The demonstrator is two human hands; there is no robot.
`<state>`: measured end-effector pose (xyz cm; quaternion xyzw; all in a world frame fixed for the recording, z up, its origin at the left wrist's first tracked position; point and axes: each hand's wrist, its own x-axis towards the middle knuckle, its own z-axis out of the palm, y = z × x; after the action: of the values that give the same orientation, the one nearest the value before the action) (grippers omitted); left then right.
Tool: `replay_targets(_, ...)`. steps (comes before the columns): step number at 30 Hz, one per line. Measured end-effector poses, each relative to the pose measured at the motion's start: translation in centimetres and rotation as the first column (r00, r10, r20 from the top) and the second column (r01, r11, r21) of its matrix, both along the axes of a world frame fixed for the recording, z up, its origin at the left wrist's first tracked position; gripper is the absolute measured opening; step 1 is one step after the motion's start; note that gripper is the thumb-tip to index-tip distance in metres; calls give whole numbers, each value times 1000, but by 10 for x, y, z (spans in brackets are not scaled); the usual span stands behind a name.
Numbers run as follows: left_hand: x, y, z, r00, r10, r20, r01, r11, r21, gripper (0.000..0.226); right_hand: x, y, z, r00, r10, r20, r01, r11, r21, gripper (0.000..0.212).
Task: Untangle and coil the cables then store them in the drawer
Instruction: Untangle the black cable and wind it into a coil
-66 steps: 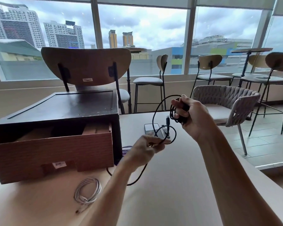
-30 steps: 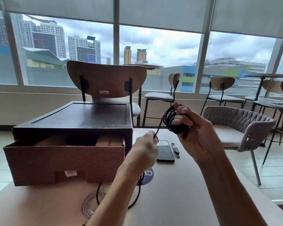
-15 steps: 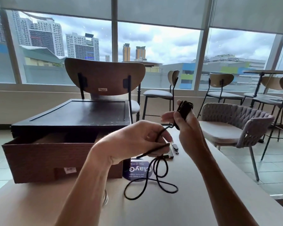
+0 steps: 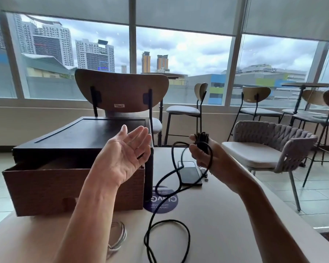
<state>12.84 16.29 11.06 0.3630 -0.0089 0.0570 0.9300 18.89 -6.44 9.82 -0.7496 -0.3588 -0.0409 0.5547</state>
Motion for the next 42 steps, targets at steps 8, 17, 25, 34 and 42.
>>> replay_targets(8,-40,-21,38,913,-128,387,-194,700,688,26,22,-13,-16,890,-356,285,428,867,-255,23)
replay_targets(17,6,-85,-22,987,96,133,-136,28,990,74,18,-8,-9,932,-292,214,325,935,-140,26)
replay_targets(25,12,-41,-6,851,399,341,-477,319,819,87,12,-25,-3,988,-144,56,155,904,-398,31)
replay_targets(34,-9,-4,13,874,469,129,-466,730,500,20,2,-33,15,935,-131,-331,192,969,158,19)
replay_targets(42,-3,-41,3,863,150,483,-505,284,815,23,-8,-29,24,843,157,-515,47,931,361,25)
